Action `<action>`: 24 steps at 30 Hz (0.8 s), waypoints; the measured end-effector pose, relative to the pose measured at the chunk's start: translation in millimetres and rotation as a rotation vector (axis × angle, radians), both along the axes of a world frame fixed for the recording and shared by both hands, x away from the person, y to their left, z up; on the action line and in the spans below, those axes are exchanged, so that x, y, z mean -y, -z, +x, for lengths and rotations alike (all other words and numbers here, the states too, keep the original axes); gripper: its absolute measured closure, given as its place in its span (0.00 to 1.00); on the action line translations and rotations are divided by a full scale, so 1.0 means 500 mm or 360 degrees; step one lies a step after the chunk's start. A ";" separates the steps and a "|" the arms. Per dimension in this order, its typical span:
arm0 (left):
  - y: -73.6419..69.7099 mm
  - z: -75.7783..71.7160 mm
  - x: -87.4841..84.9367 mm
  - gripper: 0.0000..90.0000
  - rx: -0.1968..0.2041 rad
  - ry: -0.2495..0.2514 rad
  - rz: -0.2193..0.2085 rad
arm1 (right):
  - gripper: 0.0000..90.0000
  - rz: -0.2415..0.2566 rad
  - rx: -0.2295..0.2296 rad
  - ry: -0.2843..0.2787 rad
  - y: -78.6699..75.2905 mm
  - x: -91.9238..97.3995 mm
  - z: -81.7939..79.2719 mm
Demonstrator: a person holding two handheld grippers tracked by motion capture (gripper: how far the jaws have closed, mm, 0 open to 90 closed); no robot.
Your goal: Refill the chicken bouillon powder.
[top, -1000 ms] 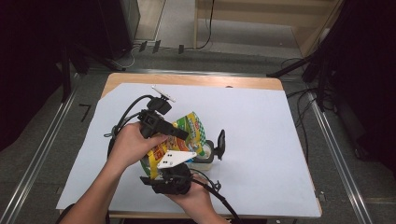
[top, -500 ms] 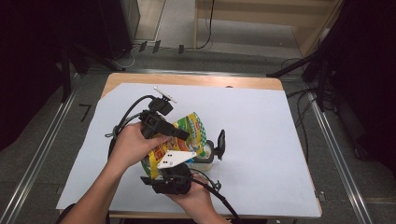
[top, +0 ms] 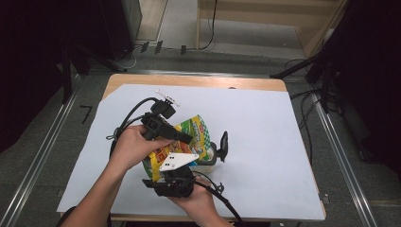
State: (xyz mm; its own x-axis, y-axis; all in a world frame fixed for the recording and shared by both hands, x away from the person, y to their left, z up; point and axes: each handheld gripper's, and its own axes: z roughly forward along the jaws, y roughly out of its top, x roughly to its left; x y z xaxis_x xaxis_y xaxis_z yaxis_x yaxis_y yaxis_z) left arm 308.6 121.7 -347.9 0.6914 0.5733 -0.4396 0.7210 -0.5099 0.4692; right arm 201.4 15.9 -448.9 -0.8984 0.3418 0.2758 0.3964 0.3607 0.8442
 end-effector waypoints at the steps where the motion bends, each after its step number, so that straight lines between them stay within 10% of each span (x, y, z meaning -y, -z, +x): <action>1: 0.002 0.003 -0.003 0.85 -0.0048 -0.0014 -0.0016 | 0.73 -0.0005 0.0010 -0.0004 0.000 0.000 0.000; 9: 0.007 0.011 -0.012 0.90 -0.0175 -0.0050 -0.0076 | 0.74 -0.0005 0.0024 -0.0023 0.001 -0.002 -0.001; 24: -0.005 0.003 -0.007 0.90 -0.0111 -0.0074 -0.0011 | 0.74 0.0014 0.0018 -0.0016 0.001 -0.007 0.003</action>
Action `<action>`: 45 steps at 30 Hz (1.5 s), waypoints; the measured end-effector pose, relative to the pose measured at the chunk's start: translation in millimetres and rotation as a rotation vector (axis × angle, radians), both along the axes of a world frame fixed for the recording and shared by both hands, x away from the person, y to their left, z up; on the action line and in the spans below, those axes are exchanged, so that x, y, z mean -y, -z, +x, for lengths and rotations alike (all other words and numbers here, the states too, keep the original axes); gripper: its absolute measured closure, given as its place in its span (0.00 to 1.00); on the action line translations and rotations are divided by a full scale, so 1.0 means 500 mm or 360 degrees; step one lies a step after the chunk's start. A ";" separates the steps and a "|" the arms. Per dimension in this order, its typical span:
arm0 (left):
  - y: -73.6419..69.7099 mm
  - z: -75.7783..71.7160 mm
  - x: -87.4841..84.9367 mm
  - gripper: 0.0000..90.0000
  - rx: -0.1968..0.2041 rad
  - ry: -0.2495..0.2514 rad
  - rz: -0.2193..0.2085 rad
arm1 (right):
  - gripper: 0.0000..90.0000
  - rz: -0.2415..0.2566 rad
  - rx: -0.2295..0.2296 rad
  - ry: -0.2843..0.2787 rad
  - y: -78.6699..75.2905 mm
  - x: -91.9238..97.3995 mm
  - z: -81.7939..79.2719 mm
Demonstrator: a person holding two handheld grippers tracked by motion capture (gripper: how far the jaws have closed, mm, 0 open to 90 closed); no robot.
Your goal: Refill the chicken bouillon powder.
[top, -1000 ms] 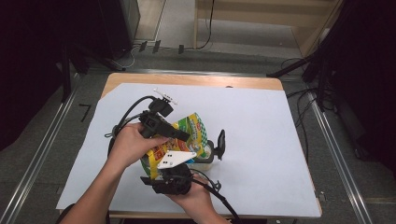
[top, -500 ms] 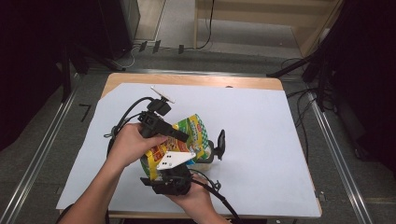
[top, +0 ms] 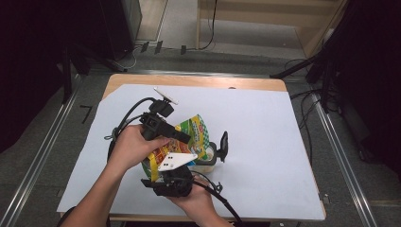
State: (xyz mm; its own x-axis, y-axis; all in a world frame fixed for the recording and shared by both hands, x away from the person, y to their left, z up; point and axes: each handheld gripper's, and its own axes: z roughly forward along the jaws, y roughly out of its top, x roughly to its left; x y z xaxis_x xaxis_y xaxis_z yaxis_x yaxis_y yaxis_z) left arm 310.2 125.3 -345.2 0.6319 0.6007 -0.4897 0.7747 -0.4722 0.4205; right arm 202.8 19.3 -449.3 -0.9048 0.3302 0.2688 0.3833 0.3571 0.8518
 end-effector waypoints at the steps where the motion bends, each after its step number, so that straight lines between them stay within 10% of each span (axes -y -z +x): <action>1: 0.000 0.000 -0.001 0.89 0.0004 -0.0006 0.0000 | 0.74 -0.0001 -0.0005 -0.0003 0.000 -0.001 0.001; 45: 0.006 0.006 -0.006 0.88 -0.0019 0.0010 -0.0006 | 0.74 -0.0004 -0.0036 -0.0012 0.001 -0.007 0.002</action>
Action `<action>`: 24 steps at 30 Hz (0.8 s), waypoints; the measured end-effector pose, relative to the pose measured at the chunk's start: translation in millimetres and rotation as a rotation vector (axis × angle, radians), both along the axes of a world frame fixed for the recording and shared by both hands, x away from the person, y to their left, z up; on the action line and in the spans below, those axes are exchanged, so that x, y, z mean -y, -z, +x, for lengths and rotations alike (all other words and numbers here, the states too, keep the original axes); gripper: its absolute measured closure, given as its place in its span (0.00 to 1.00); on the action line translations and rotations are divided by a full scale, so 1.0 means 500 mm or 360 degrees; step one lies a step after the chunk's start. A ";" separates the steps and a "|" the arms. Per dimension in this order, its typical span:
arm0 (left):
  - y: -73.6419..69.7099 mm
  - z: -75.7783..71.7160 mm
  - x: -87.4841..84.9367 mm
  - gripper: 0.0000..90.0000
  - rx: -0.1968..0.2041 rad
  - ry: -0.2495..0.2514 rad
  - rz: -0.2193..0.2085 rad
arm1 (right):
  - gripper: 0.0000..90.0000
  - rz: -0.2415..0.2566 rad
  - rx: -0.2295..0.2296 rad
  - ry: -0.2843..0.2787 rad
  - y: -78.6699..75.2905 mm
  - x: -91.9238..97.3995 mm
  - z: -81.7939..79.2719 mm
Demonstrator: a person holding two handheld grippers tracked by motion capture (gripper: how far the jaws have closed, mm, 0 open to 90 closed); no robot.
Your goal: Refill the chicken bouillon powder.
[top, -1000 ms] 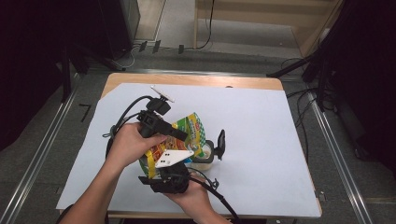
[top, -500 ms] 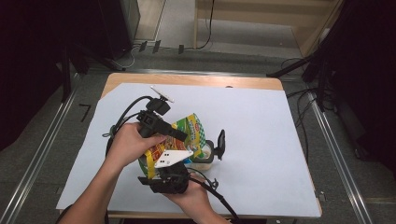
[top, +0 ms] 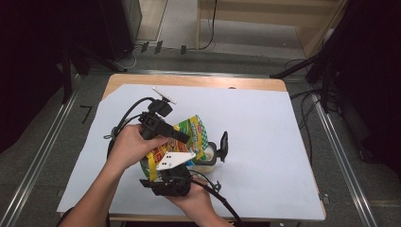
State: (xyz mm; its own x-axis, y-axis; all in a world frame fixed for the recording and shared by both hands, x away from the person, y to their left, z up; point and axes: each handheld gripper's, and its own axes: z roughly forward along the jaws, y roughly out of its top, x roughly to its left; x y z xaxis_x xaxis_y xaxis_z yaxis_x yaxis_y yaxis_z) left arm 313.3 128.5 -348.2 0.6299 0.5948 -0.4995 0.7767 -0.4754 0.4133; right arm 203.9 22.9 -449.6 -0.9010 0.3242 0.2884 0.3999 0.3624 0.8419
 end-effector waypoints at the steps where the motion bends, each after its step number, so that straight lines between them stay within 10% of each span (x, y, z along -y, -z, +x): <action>1: 0.000 0.001 -0.001 0.88 0.0001 0.0010 0.0004 | 0.74 0.0001 -0.0001 0.0000 0.000 0.000 0.000; 24: 0.000 0.000 0.001 0.88 0.0003 0.0016 0.0004 | 0.74 0.0004 -0.0006 0.0004 -0.001 0.000 -0.001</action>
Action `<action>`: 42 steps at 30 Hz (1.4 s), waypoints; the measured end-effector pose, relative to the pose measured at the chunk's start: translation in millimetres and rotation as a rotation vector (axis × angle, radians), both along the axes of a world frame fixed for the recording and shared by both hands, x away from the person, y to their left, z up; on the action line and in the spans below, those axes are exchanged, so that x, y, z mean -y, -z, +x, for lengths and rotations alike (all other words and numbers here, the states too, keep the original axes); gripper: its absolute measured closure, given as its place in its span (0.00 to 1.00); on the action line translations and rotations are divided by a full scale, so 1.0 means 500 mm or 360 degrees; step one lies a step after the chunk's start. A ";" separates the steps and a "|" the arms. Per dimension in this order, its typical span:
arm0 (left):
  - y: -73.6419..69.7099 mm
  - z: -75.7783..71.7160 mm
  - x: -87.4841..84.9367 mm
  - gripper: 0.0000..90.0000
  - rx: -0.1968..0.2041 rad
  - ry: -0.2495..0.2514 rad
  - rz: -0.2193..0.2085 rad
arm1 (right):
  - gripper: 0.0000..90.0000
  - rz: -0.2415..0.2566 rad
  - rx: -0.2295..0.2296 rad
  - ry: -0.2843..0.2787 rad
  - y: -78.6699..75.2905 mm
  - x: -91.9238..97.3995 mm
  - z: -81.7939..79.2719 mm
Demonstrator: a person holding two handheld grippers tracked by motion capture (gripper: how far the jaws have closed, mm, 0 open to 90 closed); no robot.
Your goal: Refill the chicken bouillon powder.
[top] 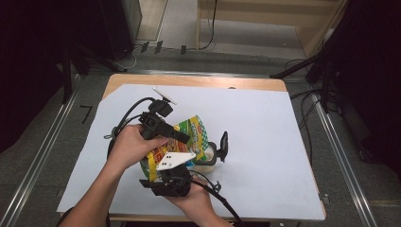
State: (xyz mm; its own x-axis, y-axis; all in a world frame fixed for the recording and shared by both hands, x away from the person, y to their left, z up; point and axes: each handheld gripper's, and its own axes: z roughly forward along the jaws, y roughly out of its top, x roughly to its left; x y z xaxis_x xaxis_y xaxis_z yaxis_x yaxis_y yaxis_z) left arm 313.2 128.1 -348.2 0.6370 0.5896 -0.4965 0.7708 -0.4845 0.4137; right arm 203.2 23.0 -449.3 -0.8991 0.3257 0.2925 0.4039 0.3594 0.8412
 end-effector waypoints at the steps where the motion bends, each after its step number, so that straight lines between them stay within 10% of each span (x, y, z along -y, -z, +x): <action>1: 0.000 0.000 0.000 0.87 0.0000 0.0000 0.0000 | 0.74 0.0000 0.0000 0.0000 0.000 0.000 0.000; 42: -0.003 -0.001 0.000 0.86 0.0016 -0.0005 0.0002 | 0.72 0.0002 0.0016 0.0000 -0.002 -0.003 -0.002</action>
